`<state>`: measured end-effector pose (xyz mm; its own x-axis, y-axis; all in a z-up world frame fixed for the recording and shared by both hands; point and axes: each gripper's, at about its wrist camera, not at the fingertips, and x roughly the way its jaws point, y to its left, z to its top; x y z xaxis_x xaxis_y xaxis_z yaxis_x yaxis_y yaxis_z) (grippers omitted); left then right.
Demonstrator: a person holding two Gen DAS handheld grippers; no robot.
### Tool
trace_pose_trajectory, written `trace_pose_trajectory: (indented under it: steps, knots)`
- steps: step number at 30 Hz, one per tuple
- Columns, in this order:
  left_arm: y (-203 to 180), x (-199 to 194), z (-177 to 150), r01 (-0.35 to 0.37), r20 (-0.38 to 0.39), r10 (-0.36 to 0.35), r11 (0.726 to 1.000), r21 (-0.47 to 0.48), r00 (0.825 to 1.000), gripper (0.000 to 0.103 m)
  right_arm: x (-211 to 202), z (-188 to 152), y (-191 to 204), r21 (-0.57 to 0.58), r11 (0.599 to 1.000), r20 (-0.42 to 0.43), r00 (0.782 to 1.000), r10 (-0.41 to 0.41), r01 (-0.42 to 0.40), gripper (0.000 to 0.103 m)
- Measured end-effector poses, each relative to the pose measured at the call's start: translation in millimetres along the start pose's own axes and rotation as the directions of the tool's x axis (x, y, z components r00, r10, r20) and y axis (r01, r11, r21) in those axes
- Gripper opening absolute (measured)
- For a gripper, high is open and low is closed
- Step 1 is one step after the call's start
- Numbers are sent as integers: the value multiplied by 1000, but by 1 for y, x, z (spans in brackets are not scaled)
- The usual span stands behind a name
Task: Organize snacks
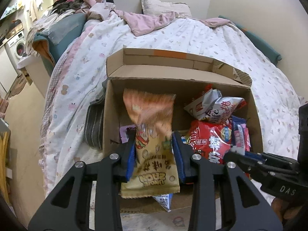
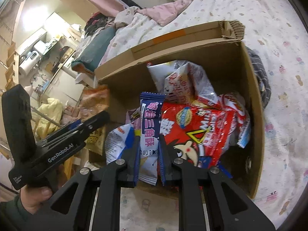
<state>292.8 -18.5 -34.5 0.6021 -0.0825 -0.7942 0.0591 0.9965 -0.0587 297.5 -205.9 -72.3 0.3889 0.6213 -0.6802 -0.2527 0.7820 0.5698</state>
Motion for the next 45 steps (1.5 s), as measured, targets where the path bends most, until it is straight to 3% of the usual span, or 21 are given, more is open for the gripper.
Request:
trace_pose_trajectory:
  steps: [2, 4, 10, 12, 13, 14, 16, 19, 22, 28, 31, 41, 44, 45]
  knots:
    - [-1, -2, 0, 1, 7, -1, 1000, 1, 1000, 64, 1, -1, 1, -2, 1000, -4, 1000, 1, -1, 20]
    - [-1, -8, 0, -5, 30, 5, 1000, 0, 1000, 76, 3, -1, 1, 5, 1000, -6, 1000, -7, 7, 22]
    - [2, -16, 0, -23, 58, 23, 1000, -6, 998, 80, 2, 1, 0, 12, 1000, 3, 1000, -22, 22, 22]
    - [4, -17, 0, -37, 57, 38, 999, -17, 998, 80, 0, 1, 3, -1, 1000, 16, 1000, -23, 23, 27]
    - [6, -19, -1, -40, 59, 41, 999, -25, 997, 80, -2, 1, 4, -4, 1000, 23, 999, -24, 24, 38]
    - [8, -22, -1, -35, 63, 38, 999, -37, 997, 80, -5, 1, 5, -8, 1000, 35, 999, -19, 20, 62]
    - [11, -28, -3, -25, 77, 29, 998, -56, 997, 80, -13, 1, 6, -5, 1000, 72, 997, -16, 16, 82]
    - [12, -40, -7, -60, 98, 66, 996, -69, 993, 80, -25, 1, 9, -11, 999, 106, 994, -40, 41, 86]
    - [13, -52, -9, -46, 115, 55, 996, -76, 992, 80, -43, -2, 14, -28, 997, 167, 983, -70, 76, 95]
    - [14, -88, -19, -87, 195, 101, 993, -81, 975, 81, -84, -13, 29, -60, 984, 280, 949, -145, 168, 103]
    - [16, -104, -30, -76, 205, 93, 993, -91, 974, 88, -99, -19, 35, -64, 980, 302, 940, -160, 188, 103]
    - [4, -149, -70, -88, 238, 92, 996, -28, 967, 90, -141, -62, 51, -86, 963, 349, 913, -211, 255, 103]
    - [4, -159, -80, -75, 239, 81, 997, -35, 967, 103, -146, -76, 52, -89, 957, 353, 907, -231, 278, 103]
    - [5, -163, -84, -73, 247, 81, 997, -41, 966, 103, -147, -82, 53, -90, 954, 352, 905, -238, 286, 103]
